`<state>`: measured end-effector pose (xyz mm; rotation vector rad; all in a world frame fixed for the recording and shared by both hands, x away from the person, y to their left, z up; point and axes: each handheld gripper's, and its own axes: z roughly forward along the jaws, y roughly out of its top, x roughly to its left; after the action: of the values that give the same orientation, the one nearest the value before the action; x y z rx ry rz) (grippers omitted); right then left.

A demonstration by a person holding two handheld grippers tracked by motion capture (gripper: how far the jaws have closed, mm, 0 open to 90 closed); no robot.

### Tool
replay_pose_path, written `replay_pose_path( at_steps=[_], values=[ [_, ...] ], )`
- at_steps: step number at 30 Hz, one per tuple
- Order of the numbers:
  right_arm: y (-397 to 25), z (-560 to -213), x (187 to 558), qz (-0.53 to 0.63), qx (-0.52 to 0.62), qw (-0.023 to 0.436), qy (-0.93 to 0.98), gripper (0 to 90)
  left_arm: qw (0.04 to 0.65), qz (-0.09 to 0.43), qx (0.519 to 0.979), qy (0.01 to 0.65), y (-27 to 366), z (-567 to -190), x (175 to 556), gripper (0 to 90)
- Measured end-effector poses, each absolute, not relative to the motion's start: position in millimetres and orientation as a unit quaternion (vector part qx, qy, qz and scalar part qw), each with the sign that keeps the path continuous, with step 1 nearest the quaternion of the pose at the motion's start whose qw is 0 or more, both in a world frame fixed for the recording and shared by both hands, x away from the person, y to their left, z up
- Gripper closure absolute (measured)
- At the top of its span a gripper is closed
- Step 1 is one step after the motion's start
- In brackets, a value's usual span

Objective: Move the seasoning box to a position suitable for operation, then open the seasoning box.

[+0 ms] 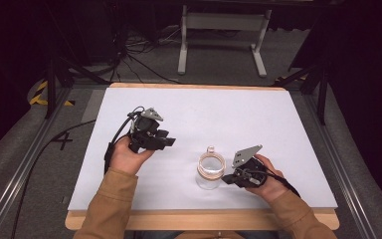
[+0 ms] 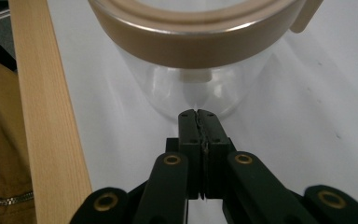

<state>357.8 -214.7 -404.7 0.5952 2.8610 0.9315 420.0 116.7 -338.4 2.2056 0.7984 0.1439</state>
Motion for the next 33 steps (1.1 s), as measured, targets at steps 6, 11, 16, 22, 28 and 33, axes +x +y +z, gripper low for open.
replay_pose_path(
  at_steps=[6,11,16,22,28,33],
  values=[
    [-229.3,-393.1,357.7,0.327,0.207,0.057,0.920,89.1,0.408,0.047,0.860,0.304,111.0,-332.3,418.2,68.2],
    [-255.2,-378.2,357.4,0.362,0.236,0.081,0.898,89.2,0.443,0.033,0.851,0.282,101.0,-323.3,416.4,75.1],
    [-268.3,-372.3,353.8,0.374,0.252,0.093,0.888,89.2,0.446,0.038,0.854,0.266,87.8,-323.0,417.7,83.4],
    [-271.3,-373.7,350.8,0.376,0.258,0.095,0.885,89.2,0.448,0.024,0.859,0.248,70.5,-326.2,422.0,87.5],
    [-271.1,-378.1,346.7,0.372,0.261,0.096,0.886,89.2,0.444,0.004,0.866,0.230,51.0,-333.7,427.0,89.3],
    [-272.3,-381.8,342.7,0.370,0.265,0.092,0.886,89.2,0.443,-0.004,0.871,0.211,35.0,-340.4,430.7,89.3]
  ],
)
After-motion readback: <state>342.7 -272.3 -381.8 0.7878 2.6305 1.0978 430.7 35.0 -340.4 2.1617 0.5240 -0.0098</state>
